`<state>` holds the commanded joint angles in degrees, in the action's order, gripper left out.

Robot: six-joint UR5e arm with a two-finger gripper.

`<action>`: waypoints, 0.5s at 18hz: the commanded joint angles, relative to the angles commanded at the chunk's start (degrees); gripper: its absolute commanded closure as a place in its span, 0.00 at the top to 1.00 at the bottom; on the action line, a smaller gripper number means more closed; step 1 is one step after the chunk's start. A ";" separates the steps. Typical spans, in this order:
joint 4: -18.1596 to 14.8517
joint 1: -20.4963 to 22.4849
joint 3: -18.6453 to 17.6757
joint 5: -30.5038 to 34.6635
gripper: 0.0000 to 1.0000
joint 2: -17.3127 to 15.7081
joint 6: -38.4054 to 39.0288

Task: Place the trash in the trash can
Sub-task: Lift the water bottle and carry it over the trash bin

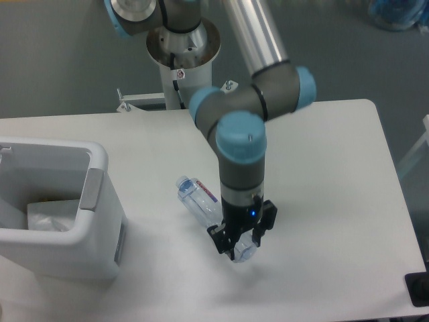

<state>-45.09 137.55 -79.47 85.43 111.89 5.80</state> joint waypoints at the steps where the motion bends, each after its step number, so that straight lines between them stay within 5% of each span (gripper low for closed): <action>1: 0.61 -2.09 3.76 0.00 0.55 -0.09 -0.09; 5: 7.46 -5.27 4.94 0.00 0.55 -1.14 0.00; 9: 8.17 -5.45 6.87 -0.18 0.55 -3.78 0.00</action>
<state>-36.91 132.10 -72.61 85.25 108.11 5.80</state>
